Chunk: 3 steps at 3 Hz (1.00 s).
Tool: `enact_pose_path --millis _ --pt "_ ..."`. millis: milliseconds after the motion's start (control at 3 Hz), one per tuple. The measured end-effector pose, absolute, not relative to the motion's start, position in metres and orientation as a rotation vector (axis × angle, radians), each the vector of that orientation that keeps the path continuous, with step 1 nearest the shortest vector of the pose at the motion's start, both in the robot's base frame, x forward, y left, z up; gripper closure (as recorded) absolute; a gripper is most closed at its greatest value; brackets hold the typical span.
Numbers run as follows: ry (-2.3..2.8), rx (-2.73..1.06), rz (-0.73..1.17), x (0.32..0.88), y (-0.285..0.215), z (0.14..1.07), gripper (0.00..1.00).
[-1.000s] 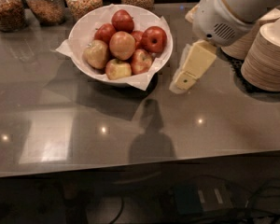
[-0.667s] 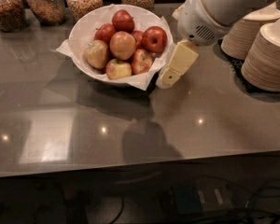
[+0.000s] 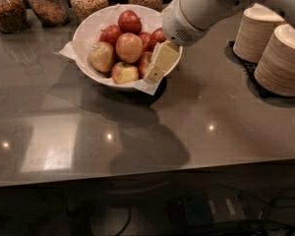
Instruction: Pick apple from white bowl
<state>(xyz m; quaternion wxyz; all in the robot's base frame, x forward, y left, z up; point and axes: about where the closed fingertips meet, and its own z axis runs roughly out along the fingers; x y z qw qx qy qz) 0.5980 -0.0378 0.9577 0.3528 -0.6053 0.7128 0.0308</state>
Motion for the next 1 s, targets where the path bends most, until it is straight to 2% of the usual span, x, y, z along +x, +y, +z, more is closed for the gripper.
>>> enact_pose_path --millis 333,667,1000 --pt "1.838 -1.548 0.096 0.623 -0.016 0.954 0.00" --pt "1.845 -1.534 0.118 0.639 0.000 0.954 0.08" --pt "1.854 -1.525 0.141 0.648 0.011 0.953 0.27"
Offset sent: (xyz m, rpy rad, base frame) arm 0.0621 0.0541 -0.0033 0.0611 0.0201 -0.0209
